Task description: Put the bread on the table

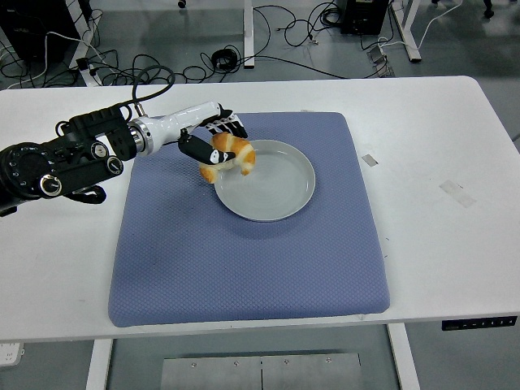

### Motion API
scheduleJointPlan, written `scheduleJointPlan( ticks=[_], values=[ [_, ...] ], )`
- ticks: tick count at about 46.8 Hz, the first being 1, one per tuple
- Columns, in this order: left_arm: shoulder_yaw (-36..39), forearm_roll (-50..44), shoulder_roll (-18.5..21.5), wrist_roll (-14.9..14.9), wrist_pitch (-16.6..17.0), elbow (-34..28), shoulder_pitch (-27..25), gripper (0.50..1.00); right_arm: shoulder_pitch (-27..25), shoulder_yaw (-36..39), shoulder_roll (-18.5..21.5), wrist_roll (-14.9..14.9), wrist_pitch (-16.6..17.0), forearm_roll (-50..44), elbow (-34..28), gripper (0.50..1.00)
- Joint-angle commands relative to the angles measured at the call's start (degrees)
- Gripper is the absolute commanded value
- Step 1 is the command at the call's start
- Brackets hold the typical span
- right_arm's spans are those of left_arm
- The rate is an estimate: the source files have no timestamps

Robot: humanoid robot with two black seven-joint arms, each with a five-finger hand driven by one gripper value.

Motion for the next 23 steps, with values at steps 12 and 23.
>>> scheduleJointPlan(
  ticks=[12,23],
  values=[
    [0.0,-0.2,3.6,-1.4,0.0,0.1,0.1,0.646,0.0,0.0,0.0,0.0,0.0,0.0,0.0,1.000],
    [0.2,-0.4,4.4,-2.1,0.0,2.4,1.0,0.649,0.0,0.0,0.0,0.0,0.0,0.0,0.0,1.000]
  ],
)
